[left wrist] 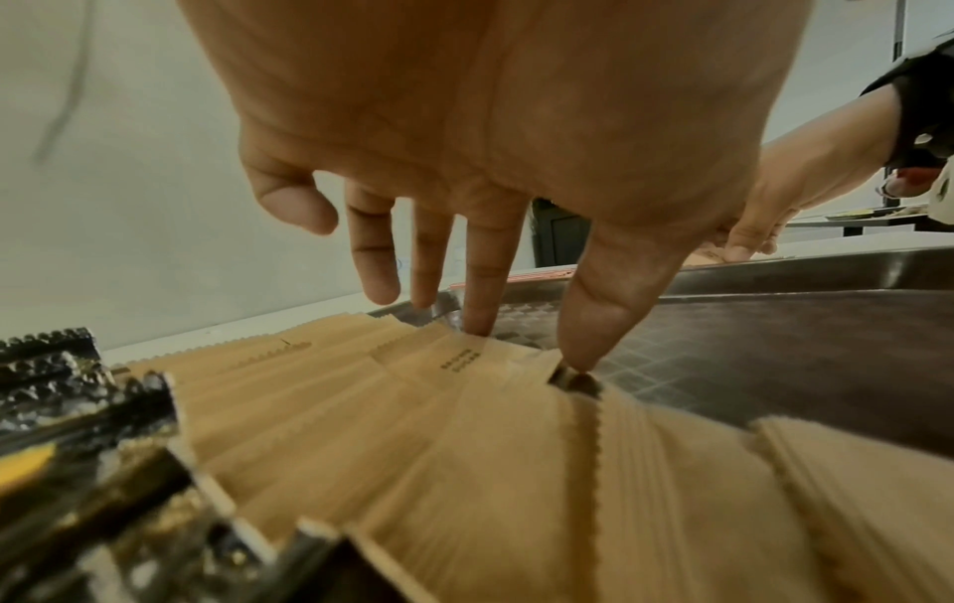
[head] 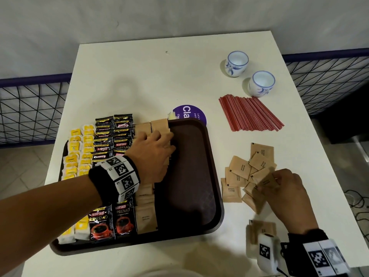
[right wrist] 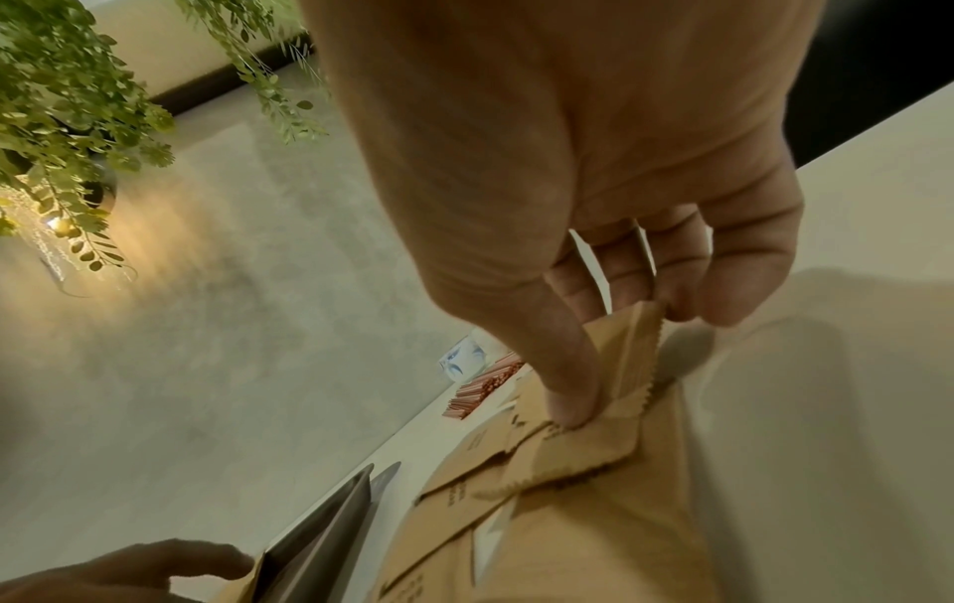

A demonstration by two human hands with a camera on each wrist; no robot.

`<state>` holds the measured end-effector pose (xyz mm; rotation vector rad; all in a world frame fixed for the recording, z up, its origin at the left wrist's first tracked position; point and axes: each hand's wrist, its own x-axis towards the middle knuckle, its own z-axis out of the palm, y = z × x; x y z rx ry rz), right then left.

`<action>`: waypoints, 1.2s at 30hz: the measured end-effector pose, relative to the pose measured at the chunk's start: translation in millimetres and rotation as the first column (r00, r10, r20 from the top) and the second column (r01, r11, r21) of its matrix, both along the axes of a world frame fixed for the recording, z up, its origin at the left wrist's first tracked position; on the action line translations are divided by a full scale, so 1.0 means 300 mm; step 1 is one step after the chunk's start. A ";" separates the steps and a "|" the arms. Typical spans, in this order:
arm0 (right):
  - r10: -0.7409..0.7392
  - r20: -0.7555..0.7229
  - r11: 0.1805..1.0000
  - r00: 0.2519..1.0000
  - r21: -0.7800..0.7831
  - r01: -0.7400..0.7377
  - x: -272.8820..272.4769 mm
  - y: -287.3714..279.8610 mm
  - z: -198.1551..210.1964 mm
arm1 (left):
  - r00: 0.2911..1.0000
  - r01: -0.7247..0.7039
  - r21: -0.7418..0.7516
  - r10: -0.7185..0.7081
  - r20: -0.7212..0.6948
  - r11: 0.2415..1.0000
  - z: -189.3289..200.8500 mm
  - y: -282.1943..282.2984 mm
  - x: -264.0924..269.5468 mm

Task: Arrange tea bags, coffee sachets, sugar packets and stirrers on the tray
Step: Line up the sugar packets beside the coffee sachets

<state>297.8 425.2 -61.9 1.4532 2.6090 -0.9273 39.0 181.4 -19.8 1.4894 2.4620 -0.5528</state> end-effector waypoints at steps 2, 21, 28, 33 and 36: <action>-0.001 -0.018 1.000 1.000 0.007 0.001 -0.001 -0.001 0.003 | 1.000 0.015 0.011 -0.015 -0.009 1.000 0.004 0.004 -0.005; 0.062 -0.379 0.837 0.923 -0.485 -0.255 -0.172 -0.126 0.154 | 0.621 -0.315 0.482 -0.206 0.756 0.818 0.092 0.243 0.145; 0.009 -0.438 0.812 0.899 -0.522 -0.262 -0.200 -0.161 0.150 | 0.468 -0.433 0.353 -0.128 0.875 0.829 0.084 0.248 0.142; 0.015 -0.411 0.885 0.911 -0.419 -0.203 -0.188 -0.106 0.142 | 0.535 -0.420 0.260 0.006 0.845 0.870 0.089 0.204 0.063; 0.024 -0.293 0.968 0.956 -0.231 -0.095 -0.146 -0.002 0.128 | 0.601 -0.454 0.211 0.123 0.790 0.865 0.089 0.141 -0.010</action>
